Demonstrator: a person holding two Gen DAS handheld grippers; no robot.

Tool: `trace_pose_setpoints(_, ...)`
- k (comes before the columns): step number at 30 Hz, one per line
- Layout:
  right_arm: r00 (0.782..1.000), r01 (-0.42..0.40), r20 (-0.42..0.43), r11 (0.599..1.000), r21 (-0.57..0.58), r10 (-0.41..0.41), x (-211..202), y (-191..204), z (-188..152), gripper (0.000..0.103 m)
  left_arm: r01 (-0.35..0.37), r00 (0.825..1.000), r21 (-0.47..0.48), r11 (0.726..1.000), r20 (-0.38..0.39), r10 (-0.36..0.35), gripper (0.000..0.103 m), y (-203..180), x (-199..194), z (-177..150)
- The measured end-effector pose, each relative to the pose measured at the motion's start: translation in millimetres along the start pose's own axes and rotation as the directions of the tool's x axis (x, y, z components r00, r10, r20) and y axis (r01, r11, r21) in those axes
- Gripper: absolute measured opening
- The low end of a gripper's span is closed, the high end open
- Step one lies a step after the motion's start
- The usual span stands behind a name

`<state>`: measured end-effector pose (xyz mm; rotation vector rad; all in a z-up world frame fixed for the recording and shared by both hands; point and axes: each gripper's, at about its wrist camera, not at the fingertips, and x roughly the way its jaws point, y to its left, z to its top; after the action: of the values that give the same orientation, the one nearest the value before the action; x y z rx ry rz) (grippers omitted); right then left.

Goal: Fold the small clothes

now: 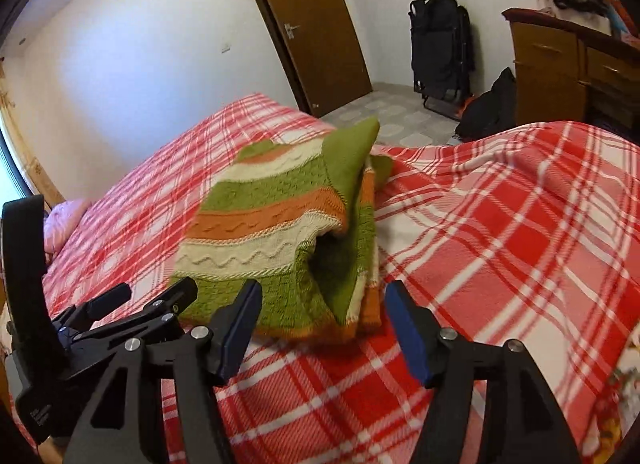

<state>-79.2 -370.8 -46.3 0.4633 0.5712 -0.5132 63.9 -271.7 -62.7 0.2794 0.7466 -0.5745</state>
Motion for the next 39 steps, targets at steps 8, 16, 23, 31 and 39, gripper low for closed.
trace_pose_setpoints(8,0.998,0.031,0.046,0.999,0.005,-0.031,-37.9,4.4,-12.3,0.065,0.024,0.992,0.027,0.999,0.123,-0.028,0.103,-2.6,-51.4,-6.2)
trace_pose_setpoints(16,0.986,0.09,0.139,0.996,-0.005,-0.088,-75.1,13.2,-14.3,0.066,0.004,0.975,0.069,0.998,0.219,-0.019,0.103,0.9,-90.7,-10.0)
trace_pose_setpoints(23,0.958,0.133,0.259,0.991,-0.027,-0.121,-111.0,29.7,-9.6,0.066,0.003,0.967,0.036,0.999,0.256,-0.012,0.103,8.4,-117.3,-14.2)
trace_pose_setpoints(31,0.934,0.158,0.332,0.985,-0.063,-0.129,-141.6,40.8,-17.5,0.066,0.019,0.951,0.033,0.999,0.308,-0.029,0.103,7.7,-140.6,-18.2)
trace_pose_setpoints(39,0.912,0.146,0.394,0.988,-0.056,-0.112,-164.2,43.2,-18.9,0.072,0.042,0.932,0.023,0.999,0.359,-0.048,0.103,8.9,-163.7,-24.4)
